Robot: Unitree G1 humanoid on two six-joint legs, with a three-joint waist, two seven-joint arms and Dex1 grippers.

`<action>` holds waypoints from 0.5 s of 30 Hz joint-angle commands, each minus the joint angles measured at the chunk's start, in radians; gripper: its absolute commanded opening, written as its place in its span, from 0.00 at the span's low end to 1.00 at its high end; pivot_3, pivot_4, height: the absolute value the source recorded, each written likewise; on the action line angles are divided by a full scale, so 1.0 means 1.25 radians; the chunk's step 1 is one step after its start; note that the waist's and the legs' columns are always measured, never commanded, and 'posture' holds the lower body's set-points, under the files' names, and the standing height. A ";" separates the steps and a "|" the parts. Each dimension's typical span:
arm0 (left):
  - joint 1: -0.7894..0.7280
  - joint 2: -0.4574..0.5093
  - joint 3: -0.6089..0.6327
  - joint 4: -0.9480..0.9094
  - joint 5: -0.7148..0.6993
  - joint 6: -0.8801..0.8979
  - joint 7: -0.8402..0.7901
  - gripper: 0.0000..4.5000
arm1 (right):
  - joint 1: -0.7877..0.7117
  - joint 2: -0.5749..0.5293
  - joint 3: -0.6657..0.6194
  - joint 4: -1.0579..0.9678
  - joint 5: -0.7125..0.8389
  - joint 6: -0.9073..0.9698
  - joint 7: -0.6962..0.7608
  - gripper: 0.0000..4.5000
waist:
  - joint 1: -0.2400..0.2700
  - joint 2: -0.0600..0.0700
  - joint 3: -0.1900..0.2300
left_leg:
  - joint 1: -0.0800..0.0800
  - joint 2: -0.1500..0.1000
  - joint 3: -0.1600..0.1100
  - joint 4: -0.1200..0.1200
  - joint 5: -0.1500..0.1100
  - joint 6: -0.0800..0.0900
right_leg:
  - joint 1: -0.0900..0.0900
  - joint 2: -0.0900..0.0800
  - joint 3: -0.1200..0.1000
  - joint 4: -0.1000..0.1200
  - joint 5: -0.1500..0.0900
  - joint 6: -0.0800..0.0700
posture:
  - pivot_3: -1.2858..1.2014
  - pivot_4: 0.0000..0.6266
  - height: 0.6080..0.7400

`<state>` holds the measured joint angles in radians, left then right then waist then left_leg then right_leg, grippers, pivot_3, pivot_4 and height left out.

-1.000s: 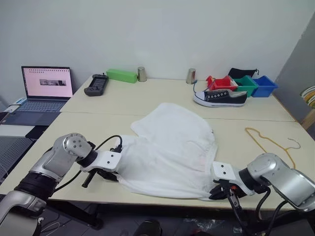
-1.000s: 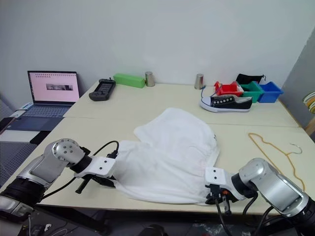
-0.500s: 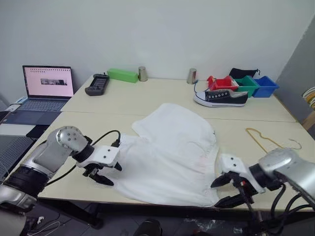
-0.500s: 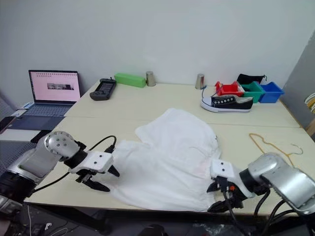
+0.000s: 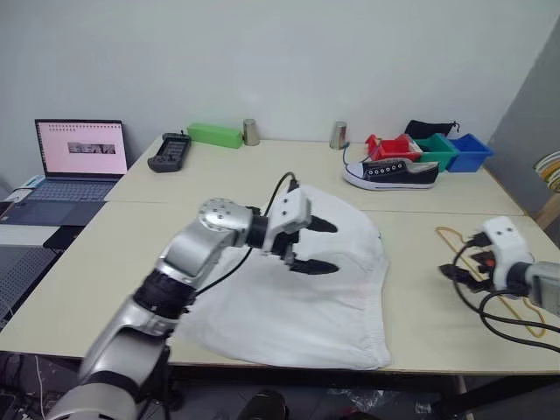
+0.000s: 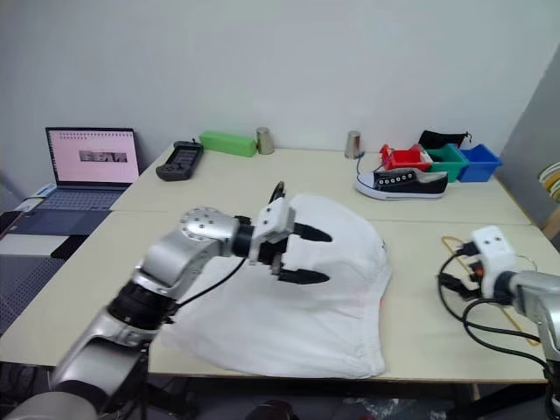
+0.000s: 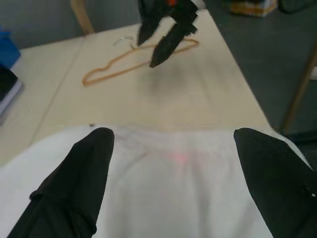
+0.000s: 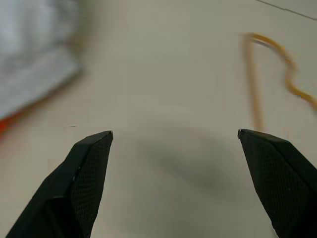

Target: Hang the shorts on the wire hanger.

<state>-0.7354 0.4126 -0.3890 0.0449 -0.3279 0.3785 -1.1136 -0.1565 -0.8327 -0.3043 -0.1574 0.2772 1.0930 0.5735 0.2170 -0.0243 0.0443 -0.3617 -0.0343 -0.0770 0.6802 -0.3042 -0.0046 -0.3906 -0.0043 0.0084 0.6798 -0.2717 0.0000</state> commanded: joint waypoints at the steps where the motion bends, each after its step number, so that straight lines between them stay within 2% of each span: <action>1: -0.031 -0.084 -0.025 0.031 0.044 -0.044 0.039 0.92 | -0.009 0.003 -0.046 0.064 -0.003 -0.035 -0.018 0.95 | -0.008 0.000 0.000 | 0.000 0.000 0.001 0.000 0.000 0.000 | 0.000 0.000 0.001 0.000 0.000 0.000 | 0.59 0.00 1.00; 4: -0.036 -0.155 -0.032 0.064 0.060 -0.058 0.063 0.92 | -0.046 0.011 -0.046 0.208 -0.024 -0.096 -0.045 0.95 | -0.037 0.002 -0.001 | 0.001 0.000 0.003 0.000 0.000 0.000 | 0.001 0.000 0.004 0.000 0.000 0.001 | 0.58 0.00 1.00; 6: -0.029 -0.174 -0.034 0.067 0.071 -0.062 0.070 0.92 | -0.068 0.005 -0.038 0.296 -0.044 -0.141 -0.061 0.95 | -0.051 0.003 -0.002 | 0.003 0.000 0.004 0.000 0.000 0.000 | 0.003 0.001 0.005 0.000 0.000 0.001 | 0.59 0.00 1.00; 10: 0.000 -0.170 -0.033 0.040 0.081 -0.054 0.067 0.92 | -0.095 -0.001 -0.053 0.403 -0.056 -0.173 -0.092 0.95 | -0.076 0.007 -0.004 | 0.004 0.001 0.006 -0.002 0.000 0.000 | 0.002 0.002 0.007 0.000 0.000 0.000 | 0.60 0.00 1.00; 15: 0.025 -0.162 -0.030 0.010 0.084 -0.039 0.069 0.92 | -0.109 0.008 -0.065 0.473 -0.052 -0.198 -0.111 0.95 | -0.083 0.011 -0.007 | 0.005 0.002 0.006 -0.003 0.000 0.001 | 0.002 0.002 0.007 0.001 0.000 0.000 | 0.60 0.00 1.00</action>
<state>-0.6963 0.2085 -0.4456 0.1084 -0.2243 0.3278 -1.0346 -0.2683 -0.8151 -0.3706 0.4299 0.2118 0.8716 0.4397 0.1130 -0.0103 0.0357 -0.3553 -0.0319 -0.0698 0.6764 -0.3049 -0.0031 -0.3878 -0.0014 0.0173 0.6804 -0.2719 0.0000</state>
